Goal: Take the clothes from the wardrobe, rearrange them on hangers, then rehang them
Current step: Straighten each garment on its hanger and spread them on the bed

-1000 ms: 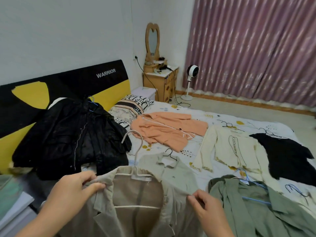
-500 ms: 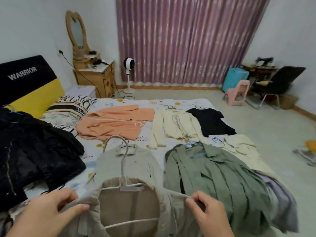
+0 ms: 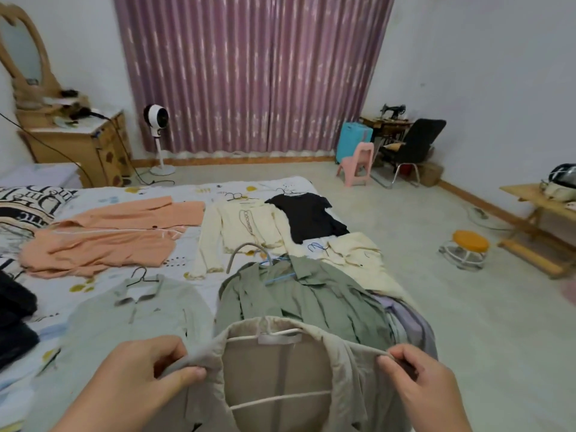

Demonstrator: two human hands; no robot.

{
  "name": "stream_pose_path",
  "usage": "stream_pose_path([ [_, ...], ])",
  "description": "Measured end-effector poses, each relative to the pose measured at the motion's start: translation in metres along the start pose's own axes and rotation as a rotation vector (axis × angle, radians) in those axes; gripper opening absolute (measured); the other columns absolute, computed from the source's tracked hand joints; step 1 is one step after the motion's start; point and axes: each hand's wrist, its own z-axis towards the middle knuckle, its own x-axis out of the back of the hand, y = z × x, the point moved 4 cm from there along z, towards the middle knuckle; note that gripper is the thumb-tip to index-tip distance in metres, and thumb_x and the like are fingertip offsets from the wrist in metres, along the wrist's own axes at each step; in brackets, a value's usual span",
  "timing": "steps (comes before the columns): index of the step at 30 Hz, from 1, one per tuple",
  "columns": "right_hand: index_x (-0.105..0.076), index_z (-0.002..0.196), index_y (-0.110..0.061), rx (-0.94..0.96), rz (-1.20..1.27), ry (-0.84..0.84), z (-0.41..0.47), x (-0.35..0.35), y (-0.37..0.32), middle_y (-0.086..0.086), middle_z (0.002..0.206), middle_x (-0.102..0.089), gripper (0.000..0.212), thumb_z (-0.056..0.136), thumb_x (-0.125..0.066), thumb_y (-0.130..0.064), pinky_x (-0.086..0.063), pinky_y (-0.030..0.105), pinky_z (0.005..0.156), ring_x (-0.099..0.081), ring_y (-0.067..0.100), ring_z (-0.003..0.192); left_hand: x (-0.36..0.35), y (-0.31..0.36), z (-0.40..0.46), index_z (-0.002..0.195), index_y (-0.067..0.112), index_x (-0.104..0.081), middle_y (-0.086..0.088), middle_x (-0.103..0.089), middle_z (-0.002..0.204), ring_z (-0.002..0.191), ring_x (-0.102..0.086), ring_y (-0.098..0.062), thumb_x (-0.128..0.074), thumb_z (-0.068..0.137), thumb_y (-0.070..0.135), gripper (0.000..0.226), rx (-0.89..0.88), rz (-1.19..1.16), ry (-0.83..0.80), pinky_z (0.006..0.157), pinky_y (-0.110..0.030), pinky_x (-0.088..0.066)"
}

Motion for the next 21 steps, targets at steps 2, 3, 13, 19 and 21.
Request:
stream_pose_path([
  [2, -0.061, 0.068, -0.036, 0.001, 0.003, 0.008, 0.021, 0.024, 0.02, -0.014, 0.053, -0.058, 0.035, 0.071, -0.078, -0.005, -0.038, 0.009, 0.057, -0.052, -0.007, 0.056, -0.024, 0.026, 0.014, 0.059, 0.029, -0.06, 0.005, -0.051, 0.044, 0.047, -0.045, -0.003, -0.082, 0.063, 0.029, 0.022, -0.003, -0.034, -0.003, 0.046, -0.016, -0.028],
  [3, -0.062, 0.069, -0.036, 0.011, 0.004, 0.008, 0.034, 0.037, 0.029, -0.015, 0.053, -0.059, 0.036, 0.071, -0.077, -0.004, -0.038, 0.008, 0.057, -0.052, -0.008, 0.056, -0.037, 0.039, 0.022, 0.058, 0.028, -0.059, 0.005, -0.05, 0.044, 0.047, -0.044, -0.004, -0.082, 0.064, 0.029, 0.023, -0.007, -0.053, 0.004, 0.047, -0.017, -0.027],
  [13, -0.061, 0.058, -0.019, 0.06, -0.04, -0.076, 0.175, 0.095, 0.085, -0.01, 0.063, -0.063, 0.025, 0.078, -0.071, -0.009, -0.036, 0.01, 0.054, -0.055, 0.002, 0.065, -0.124, 0.116, 0.096, 0.056, 0.024, -0.059, 0.006, -0.047, 0.044, 0.045, -0.039, -0.004, -0.077, 0.068, 0.027, 0.022, 0.067, -0.2, 0.096, 0.047, -0.02, -0.025],
  [19, -0.06, 0.059, -0.021, 0.047, -0.086, -0.131, 0.258, 0.053, 0.088, -0.004, 0.059, -0.061, 0.024, 0.081, -0.069, -0.016, -0.038, 0.025, 0.055, -0.055, 0.011, 0.062, -0.134, 0.099, 0.171, 0.049, 0.018, -0.054, 0.008, -0.046, 0.044, 0.045, -0.039, -0.003, -0.076, 0.07, 0.028, 0.031, 0.125, -0.25, 0.188, 0.047, -0.019, -0.026],
  [21, -0.059, 0.059, -0.019, 0.026, -0.108, -0.148, 0.287, 0.029, 0.09, -0.003, 0.06, -0.061, 0.024, 0.081, -0.069, -0.016, -0.038, 0.026, 0.056, -0.054, 0.012, 0.062, -0.136, 0.084, 0.204, 0.052, 0.015, -0.055, 0.006, -0.047, 0.047, 0.046, -0.038, -0.003, -0.075, 0.071, 0.028, 0.03, 0.132, -0.257, 0.208, 0.047, -0.017, -0.027],
])
